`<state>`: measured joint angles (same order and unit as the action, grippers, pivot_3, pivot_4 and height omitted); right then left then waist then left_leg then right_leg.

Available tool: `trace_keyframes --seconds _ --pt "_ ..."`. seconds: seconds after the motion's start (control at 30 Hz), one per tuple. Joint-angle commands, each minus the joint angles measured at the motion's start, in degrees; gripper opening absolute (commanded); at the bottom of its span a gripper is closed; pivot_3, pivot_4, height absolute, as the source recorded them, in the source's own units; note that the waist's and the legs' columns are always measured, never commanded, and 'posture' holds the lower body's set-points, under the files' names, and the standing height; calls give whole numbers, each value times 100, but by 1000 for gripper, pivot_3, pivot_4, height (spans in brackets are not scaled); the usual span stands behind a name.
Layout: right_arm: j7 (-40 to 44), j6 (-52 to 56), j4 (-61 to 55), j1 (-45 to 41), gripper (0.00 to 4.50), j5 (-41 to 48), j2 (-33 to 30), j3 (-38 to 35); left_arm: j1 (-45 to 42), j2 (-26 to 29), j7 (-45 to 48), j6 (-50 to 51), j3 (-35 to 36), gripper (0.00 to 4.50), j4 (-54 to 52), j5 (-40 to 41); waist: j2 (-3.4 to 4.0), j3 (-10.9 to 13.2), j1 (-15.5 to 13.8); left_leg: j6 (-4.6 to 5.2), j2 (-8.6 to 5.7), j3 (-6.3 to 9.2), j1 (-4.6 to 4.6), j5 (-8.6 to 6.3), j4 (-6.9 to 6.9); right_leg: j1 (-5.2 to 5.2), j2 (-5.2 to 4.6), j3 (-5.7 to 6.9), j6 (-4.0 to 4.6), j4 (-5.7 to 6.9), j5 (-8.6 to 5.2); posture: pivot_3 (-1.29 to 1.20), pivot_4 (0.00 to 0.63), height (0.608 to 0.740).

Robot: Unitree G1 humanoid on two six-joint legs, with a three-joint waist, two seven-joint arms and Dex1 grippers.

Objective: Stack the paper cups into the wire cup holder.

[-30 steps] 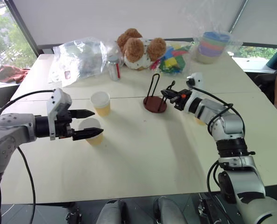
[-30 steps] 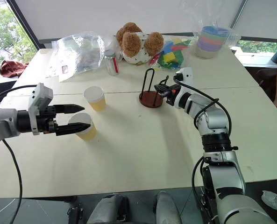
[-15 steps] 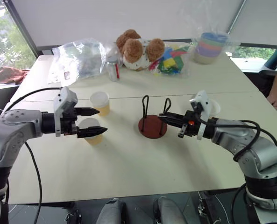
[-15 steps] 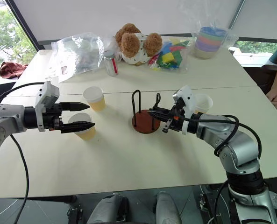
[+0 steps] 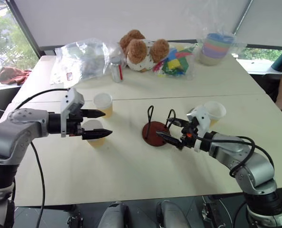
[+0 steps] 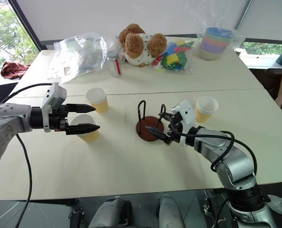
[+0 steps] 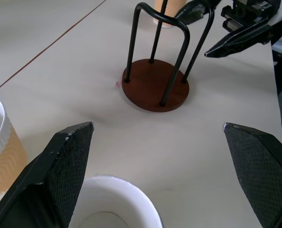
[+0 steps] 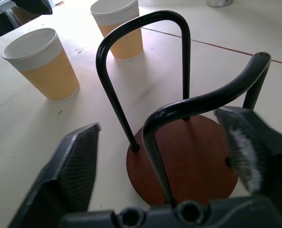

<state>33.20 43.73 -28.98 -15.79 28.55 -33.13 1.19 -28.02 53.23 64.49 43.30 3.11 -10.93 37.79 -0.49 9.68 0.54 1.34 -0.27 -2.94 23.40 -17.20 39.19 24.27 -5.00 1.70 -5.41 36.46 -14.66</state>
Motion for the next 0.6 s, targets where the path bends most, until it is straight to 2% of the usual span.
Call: trace_keyframes --seconds 0.03,0.2,0.33,0.4,0.47,0.6 --pt "259 287 -501 139 4391 454 -456 -680 -285 32 181 10 39 4500 11 68 0 0 -27 0 0 1 0 0 0 0 0 0 0 0 0 0 150 740" --pt "986 1161 -886 883 4391 1389 -1683 -2033 -518 197 625 131 -151 4500 -115 118 -1 0 -133 5 0 1 1 -3 0 -7 1 1 -1 -13 0 0 150 740" --pt "1262 727 -54 986 4391 840 -2541 -2672 -785 248 918 317 -297 4500 -367 265 -3 0 -120 8 -1 -1 -2 -4 7 -19 1 0 -1 -19 0 0 150 740" --pt "1270 161 597 685 4391 318 -2848 -2429 -935 221 989 397 -356 4500 -468 329 -4 1 -97 10 -2 -5 -9 -5 10 -28 1 -3 1 -20 1 0 150 740" --pt "1422 -541 1301 321 4391 -328 -3131 -1825 -1072 218 1062 433 -426 4500 -547 351 -2 0 -77 11 -2 -8 -18 -5 10 -32 1 -5 1 -19 0 0 150 740" --pt "2170 -1557 2590 -591 4391 -1047 -3200 -721 -1204 173 1093 369 -500 4500 -593 282 -1 1 -42 8 8 -4 -17 -4 8 -30 19 -7 0 -18 0 0 150 740"
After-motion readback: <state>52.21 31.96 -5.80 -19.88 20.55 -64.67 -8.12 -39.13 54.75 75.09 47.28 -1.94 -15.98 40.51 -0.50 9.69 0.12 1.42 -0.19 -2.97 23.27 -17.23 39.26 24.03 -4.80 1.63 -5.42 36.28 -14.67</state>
